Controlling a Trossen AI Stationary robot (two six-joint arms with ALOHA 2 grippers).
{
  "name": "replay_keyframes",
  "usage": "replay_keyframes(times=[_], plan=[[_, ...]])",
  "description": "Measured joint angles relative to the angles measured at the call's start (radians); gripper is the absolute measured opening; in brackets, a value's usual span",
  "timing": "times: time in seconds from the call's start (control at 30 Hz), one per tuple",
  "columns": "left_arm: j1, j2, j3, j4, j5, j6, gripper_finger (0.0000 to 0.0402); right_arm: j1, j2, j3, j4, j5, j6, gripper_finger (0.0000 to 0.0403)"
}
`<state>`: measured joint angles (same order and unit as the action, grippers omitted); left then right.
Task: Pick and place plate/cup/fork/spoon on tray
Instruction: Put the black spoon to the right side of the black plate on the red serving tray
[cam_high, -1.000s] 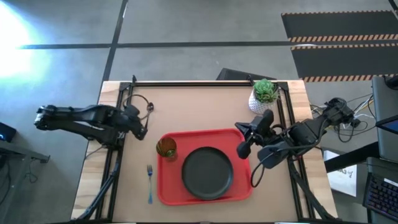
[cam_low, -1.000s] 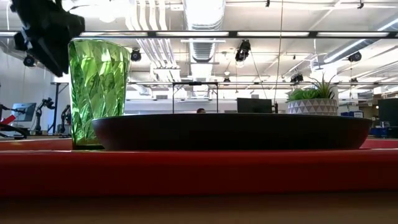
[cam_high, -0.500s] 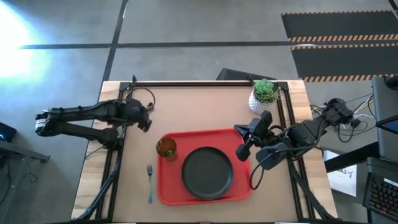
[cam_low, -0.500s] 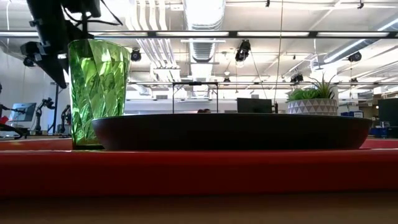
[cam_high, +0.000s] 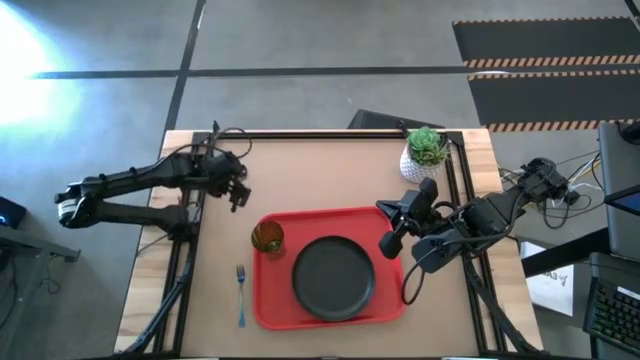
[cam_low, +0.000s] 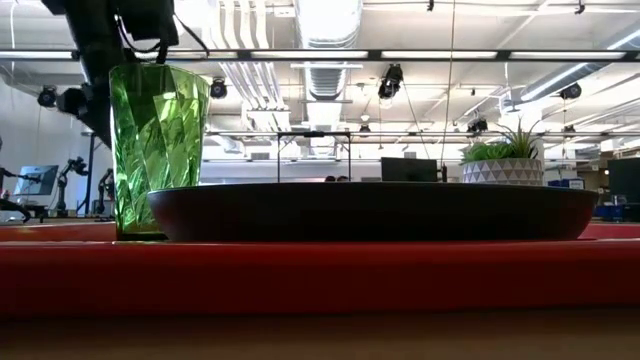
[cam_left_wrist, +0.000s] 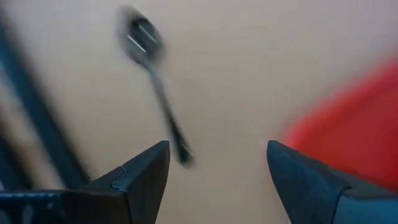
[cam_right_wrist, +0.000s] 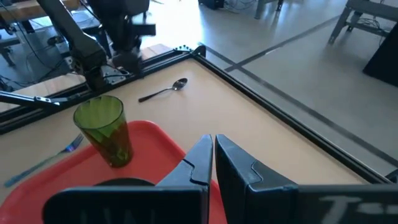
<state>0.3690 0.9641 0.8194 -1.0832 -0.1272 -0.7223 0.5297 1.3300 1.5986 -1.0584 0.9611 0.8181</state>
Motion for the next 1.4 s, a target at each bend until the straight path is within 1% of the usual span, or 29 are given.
replay_keyframes(times=[0.1, 0.2, 0.47, 0.57, 0.7, 0.87, 0.97, 1.1, 1.23, 1.33, 1.4], plan=[[-0.020, -0.016, -0.039, -0.003, 0.188, -0.002, 0.0251, 0.000, 0.000, 0.000, 0.000, 0.000, 0.013, 0.0009], [-0.052, -0.037, -0.081, -0.006, 0.311, -0.028, 0.0251, 0.000, 0.000, 0.000, 0.000, 0.000, 0.018, 0.0009], [-0.154, -0.098, -0.192, -0.025, 0.489, -0.157, 0.0251, 0.000, 0.000, 0.000, 0.001, 0.000, 0.019, 0.0009], [-0.204, -0.114, -0.200, -0.015, 0.512, -0.202, 0.0251, 0.000, 0.000, 0.000, 0.001, 0.000, 0.020, 0.0009], [-0.245, -0.125, -0.203, 0.011, 0.498, -0.233, 0.0251, 0.000, 0.000, 0.000, 0.001, 0.005, 0.019, 0.0009], [-0.235, -0.106, -0.205, 0.086, 0.252, -0.169, 0.0251, 0.000, 0.000, 0.000, 0.003, 0.012, 0.019, 0.0009], [-0.217, -0.082, -0.205, 0.148, 0.153, -0.118, 0.0251, 0.000, 0.000, 0.000, 0.026, 0.016, 0.019, 0.0009], [-0.174, -0.028, -0.207, 0.202, 0.110, -0.054, 0.0251, 0.000, 0.007, 0.000, 0.056, 0.017, 0.014, 0.0009], [-0.115, 0.027, -0.224, 0.190, 0.070, -0.020, 0.0251, 0.000, 0.012, 0.000, 0.057, 0.008, 0.019, 0.0009], [-0.067, 0.046, -0.230, 0.146, 0.036, 0.003, 0.0251, 0.000, 0.012, 0.000, 0.067, 0.006, 0.018, 0.0009], [-0.038, 0.046, -0.232, 0.149, 0.023, 0.012, 0.0251, 0.000, 0.012, 0.000, 0.069, 0.006, 0.016, 0.0009]])
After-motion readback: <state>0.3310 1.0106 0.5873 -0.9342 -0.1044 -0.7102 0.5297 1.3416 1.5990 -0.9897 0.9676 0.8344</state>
